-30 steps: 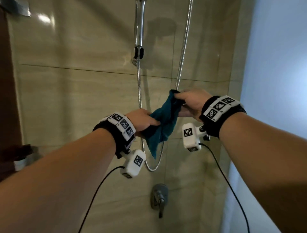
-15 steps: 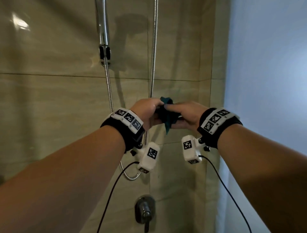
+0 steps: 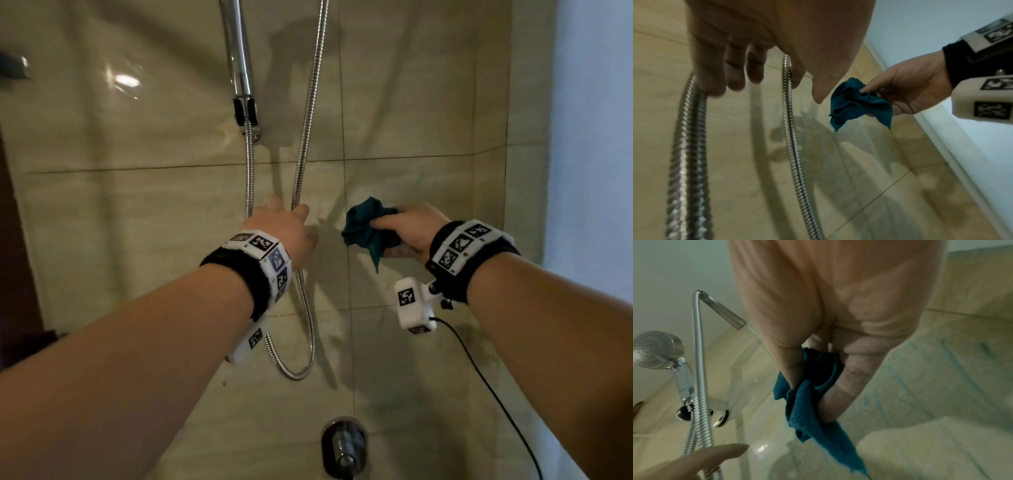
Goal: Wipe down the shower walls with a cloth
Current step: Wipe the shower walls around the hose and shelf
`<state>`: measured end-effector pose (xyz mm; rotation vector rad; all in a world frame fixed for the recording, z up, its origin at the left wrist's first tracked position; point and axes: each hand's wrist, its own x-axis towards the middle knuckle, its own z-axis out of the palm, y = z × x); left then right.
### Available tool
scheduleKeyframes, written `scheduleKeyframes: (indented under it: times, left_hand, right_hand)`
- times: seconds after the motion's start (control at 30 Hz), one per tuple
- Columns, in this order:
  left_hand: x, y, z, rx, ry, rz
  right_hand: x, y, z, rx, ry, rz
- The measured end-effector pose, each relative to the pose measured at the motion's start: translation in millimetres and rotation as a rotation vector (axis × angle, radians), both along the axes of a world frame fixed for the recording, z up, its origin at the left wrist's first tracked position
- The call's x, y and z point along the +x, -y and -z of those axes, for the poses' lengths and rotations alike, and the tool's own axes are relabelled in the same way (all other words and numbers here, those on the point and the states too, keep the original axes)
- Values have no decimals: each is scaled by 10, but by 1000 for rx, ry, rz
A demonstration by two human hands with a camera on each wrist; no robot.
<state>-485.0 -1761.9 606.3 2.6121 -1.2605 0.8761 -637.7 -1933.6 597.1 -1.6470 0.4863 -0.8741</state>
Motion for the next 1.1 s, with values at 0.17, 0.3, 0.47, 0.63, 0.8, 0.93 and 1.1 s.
scheduleKeyframes:
  times: [0.17, 0.3, 0.47, 0.63, 0.8, 0.93, 1.1]
  left_hand:
    - [385, -421, 72, -137, 198, -81]
    - [689, -633, 186, -225, 40, -45]
    - [943, -677, 284, -247, -6, 43]
    - [1308, -528, 219, -261, 56, 25]
    - [1632, -431, 296, -286, 156, 69]
    - [1755, -414, 364, -350, 192, 174]
    - [1869, -419, 451, -377, 264, 230]
  right_hand:
    - [295, -40, -96, 14, 38, -10]
    - [499, -126, -232, -107, 116, 99]
    - [653, -256, -502, -344, 244, 346]
    - [817, -275, -883, -774, 162, 581]
    - [1143, -334, -936, -1113, -45, 635]
    - [1446, -374, -765, -1246, -121, 555]
    - [1556, -391, -730, -1225, -91, 557]
